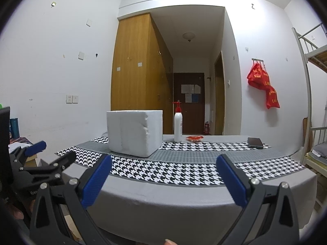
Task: Organize soft objects
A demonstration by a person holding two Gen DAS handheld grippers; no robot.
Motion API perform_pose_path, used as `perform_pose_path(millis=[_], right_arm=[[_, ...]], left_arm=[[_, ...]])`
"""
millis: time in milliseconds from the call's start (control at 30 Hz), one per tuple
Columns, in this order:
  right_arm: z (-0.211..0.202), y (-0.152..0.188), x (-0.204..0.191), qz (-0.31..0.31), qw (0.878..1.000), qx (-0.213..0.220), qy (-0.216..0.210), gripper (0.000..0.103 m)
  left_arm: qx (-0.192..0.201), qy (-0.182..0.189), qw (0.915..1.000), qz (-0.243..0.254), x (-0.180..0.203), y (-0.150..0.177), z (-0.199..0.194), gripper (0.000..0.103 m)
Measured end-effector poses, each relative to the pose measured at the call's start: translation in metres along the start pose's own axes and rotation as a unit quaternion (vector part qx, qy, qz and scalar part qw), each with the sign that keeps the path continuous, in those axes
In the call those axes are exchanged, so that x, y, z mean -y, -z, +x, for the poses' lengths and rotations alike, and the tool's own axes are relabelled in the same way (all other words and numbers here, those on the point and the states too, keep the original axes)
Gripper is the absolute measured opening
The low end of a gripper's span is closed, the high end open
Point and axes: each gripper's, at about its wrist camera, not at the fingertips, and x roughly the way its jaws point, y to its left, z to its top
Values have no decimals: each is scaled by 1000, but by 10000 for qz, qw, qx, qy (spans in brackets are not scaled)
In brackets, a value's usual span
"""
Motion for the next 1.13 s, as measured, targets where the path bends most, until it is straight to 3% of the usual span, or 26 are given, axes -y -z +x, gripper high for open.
perform_pose_path(millis=[500,1133], right_arm=[[-1,-4,0,46,9997,0,234,103],[4,-1,3,61,9996,-163,237,103]], left_arm=[[-28,73,9999,113,9,-3,-2,102],[-11,61,9999,95,5,-4,0,102]])
